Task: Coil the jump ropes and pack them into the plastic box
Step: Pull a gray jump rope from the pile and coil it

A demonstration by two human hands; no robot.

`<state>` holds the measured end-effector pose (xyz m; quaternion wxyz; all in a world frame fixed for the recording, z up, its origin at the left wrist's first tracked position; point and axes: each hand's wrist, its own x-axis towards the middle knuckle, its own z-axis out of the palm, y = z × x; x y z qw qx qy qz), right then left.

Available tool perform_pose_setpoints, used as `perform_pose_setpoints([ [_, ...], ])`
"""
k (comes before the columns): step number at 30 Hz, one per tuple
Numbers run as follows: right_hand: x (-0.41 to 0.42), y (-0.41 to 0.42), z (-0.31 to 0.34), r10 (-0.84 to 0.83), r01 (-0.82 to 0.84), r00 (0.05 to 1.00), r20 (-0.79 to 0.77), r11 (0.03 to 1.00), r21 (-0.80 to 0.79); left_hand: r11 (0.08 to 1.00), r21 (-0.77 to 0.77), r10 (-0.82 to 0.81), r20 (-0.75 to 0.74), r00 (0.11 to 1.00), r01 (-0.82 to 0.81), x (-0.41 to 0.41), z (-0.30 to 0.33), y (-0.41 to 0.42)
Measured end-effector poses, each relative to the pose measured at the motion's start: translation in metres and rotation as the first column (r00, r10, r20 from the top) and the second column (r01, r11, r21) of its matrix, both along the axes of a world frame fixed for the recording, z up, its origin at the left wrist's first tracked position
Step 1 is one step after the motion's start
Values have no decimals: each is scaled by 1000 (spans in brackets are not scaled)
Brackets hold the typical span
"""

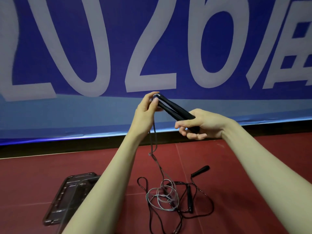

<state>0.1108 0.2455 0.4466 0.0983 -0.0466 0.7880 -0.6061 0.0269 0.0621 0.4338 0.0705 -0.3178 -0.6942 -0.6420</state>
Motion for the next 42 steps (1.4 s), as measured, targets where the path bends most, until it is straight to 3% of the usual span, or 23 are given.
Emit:
perform_pose_setpoints([
  [4, 2, 1, 1, 28, -30, 998, 48, 998, 51, 997, 74, 37, 11, 999, -38, 2, 2, 1],
  [9, -1, 1, 0, 39, -60, 995, 87, 965, 255, 989, 81, 124, -17, 992, -123, 0, 4, -1],
  [13, -6, 4, -3, -16, 19, 1000, -23, 994, 105, 981, 105, 164, -17, 986, -161, -3, 5, -8],
  [16, -7, 4, -5, -36, 37, 996, -84, 999, 6, 987, 123, 107, 15, 994, -107, 0, 7, -8],
  [19, -11, 2, -4, -135, 104, 982, -130, 970, -217, 993, 112, 32, 95, 995, -42, 2, 3, -3],
  [21, -13, 6, 0, -232, 164, 960, -155, 919, -358, 998, 60, -18, 151, 988, 9, 4, -2, 0],
  [25, -16, 10, -2, -377, 268, 910, -175, 854, -446, 987, -100, -105, 193, 976, 126, 8, -1, 7],
  [29, -23, 5, -4, -536, 382, 843, -49, 660, -647, 918, -290, -193, 267, 944, 269, 17, 1, 14],
  [32, -23, 13, 0, -483, 366, 873, 73, 547, -753, 803, -478, -220, 319, 922, 357, 22, -11, 16],
  [37, -20, 18, -10, -396, 355, 904, 158, 495, -793, 787, -495, -208, 347, 914, 367, 21, -23, 15],
  [40, -22, 21, -14, -393, 368, 904, 170, 511, -777, 724, -654, -134, 179, 975, 219, 13, -19, 8],
  [42, -21, 21, -16, -375, 351, 916, 141, 581, -734, 691, -721, -3, -80, 997, -56, 4, -17, 4],
])
